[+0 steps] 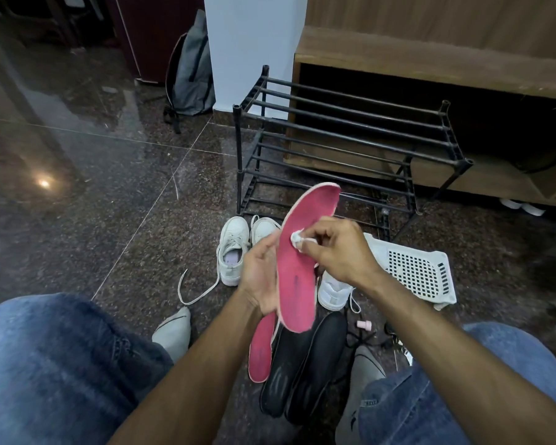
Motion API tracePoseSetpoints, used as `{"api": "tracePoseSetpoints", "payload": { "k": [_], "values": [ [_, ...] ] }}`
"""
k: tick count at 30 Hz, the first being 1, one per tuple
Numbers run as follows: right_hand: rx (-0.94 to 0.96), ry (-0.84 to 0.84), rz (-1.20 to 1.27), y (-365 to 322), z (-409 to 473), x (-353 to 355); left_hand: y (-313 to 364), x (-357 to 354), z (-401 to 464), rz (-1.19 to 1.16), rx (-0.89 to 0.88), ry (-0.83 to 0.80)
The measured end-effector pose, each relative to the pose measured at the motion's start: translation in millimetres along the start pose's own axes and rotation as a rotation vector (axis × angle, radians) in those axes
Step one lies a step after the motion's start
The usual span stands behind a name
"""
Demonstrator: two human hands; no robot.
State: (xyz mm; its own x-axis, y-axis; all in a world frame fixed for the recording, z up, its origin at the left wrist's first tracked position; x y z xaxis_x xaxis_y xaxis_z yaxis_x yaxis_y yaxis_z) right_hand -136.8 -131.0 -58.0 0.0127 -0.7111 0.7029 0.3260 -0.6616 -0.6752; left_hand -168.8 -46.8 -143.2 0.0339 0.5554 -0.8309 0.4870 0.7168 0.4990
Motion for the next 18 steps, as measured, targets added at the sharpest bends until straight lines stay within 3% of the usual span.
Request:
{"api": "tracePoseSetpoints", "payload": {
  "k": [4,8,11,15,18],
  "values": [
    [0.115,-0.114,-0.035,-18,-23,-26,8,1,10,0.01,0.01,0.024],
    [0.215,-0.183,-0.266,-34,-29,-37,-2,14,16,0.001,0.059,0.08],
    [0.132,-0.096,-0.438,-21,-2,-22,-16,20,14,0.007,0.07,0.124],
    [0.05,0.0,-0.421,-12,14,-7,-19,20,14,0.046,0.048,0.147],
    [0.159,-0.127,-0.348,-24,-18,-27,-18,24,14,0.006,0.077,0.139]
  ]
}}
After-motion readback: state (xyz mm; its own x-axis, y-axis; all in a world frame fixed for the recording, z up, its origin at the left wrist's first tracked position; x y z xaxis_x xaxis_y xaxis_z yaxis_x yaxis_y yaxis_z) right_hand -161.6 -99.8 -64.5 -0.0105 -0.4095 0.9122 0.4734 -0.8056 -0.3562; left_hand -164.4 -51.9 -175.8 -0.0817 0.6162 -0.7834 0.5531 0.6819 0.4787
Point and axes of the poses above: each hand's wrist, its own z-axis towards the middle knuckle, its own x-axis out of the back of the hand, y = z × x, the point moved 9 cm from there along z, towards the middle knuckle, and after that the axes turned 2 degrees about y, right-handed, at the moved point
